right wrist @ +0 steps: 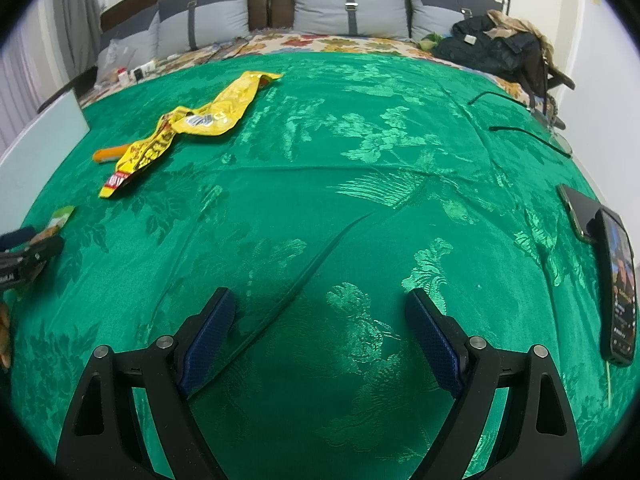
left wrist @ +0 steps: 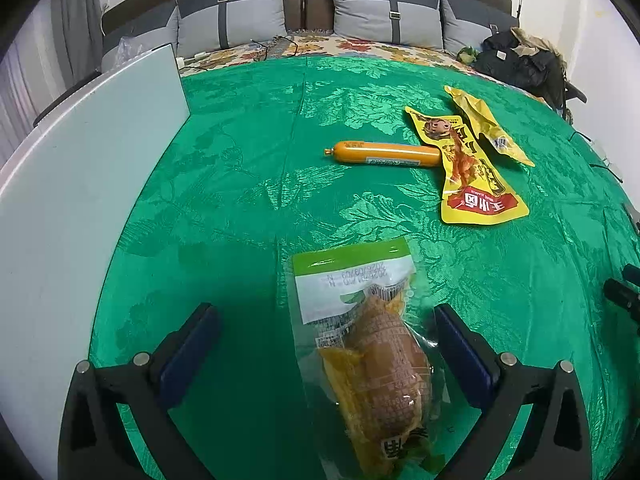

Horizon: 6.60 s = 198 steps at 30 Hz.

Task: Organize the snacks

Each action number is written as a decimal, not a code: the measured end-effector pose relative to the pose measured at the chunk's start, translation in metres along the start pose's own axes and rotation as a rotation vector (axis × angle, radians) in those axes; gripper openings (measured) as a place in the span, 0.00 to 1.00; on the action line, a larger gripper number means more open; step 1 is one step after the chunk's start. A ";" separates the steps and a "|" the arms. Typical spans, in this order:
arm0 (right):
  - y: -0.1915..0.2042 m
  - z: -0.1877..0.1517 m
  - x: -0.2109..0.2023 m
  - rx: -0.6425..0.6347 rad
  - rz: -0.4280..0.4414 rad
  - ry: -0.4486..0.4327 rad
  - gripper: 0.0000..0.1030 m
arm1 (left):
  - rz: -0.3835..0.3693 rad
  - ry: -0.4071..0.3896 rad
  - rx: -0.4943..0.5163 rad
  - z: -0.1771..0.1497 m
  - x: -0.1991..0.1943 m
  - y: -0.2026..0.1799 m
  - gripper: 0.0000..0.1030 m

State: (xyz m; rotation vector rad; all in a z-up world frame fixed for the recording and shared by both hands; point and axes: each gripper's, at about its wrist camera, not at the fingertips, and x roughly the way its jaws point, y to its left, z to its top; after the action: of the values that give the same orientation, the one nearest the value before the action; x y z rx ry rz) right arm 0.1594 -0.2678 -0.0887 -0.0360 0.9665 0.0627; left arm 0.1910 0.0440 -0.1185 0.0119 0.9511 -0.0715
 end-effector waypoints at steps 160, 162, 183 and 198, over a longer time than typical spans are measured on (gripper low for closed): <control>0.018 -0.029 -0.015 -0.040 0.011 -0.042 0.86 | 0.001 0.000 0.002 0.002 0.001 0.000 1.00; 0.018 -0.029 -0.015 -0.040 0.011 -0.042 0.86 | 0.001 0.000 0.002 0.002 0.001 0.000 1.00; 0.016 -0.027 -0.016 -0.050 0.033 -0.007 0.86 | -0.034 0.143 0.072 0.006 0.000 -0.011 1.00; -0.014 0.038 0.013 0.254 0.187 0.392 0.86 | -0.078 0.177 0.090 -0.006 -0.024 -0.022 0.57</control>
State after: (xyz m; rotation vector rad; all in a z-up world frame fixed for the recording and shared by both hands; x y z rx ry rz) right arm 0.1987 -0.2793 -0.0783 0.2854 1.3616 0.1072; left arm 0.1710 0.0240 -0.1015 0.0654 1.1245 -0.1875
